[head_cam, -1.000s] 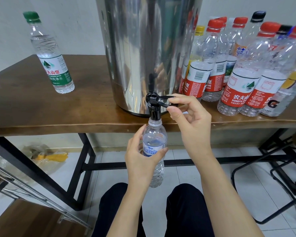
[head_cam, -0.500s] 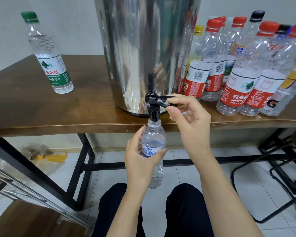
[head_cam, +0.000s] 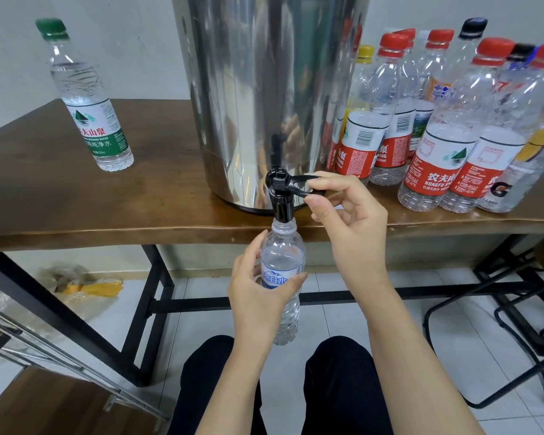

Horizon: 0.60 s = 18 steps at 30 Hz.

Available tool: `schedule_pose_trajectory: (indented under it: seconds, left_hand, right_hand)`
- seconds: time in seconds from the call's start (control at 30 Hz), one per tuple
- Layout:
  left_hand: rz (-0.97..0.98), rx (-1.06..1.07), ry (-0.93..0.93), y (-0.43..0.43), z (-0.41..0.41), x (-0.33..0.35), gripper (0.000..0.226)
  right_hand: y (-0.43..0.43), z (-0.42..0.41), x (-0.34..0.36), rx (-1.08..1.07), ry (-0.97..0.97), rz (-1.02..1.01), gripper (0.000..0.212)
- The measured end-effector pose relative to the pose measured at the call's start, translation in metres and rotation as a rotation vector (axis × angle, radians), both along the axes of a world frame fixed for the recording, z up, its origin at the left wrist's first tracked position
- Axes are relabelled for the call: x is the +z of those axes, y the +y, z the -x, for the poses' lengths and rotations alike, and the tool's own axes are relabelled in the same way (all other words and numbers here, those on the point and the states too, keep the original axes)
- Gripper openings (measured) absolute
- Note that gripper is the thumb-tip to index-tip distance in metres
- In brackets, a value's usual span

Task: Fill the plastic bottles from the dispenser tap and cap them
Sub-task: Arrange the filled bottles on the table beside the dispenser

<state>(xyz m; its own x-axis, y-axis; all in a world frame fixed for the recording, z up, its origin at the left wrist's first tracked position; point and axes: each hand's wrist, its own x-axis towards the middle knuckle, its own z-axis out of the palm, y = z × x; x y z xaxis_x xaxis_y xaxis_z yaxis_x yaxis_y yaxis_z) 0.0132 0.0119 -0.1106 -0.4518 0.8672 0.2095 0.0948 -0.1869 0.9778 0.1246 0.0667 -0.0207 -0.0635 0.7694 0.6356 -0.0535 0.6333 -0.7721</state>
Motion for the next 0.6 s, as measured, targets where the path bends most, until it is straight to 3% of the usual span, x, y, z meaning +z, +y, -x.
schedule_pose_trajectory:
  seconds: [0.6]
  left_hand:
    - [-0.01, -0.002, -0.019, 0.0046, 0.0016, -0.0032, 0.083]
  right_hand:
    - [-0.0002, -0.0001, 0.0021, 0.0, -0.006, 0.004, 0.017]
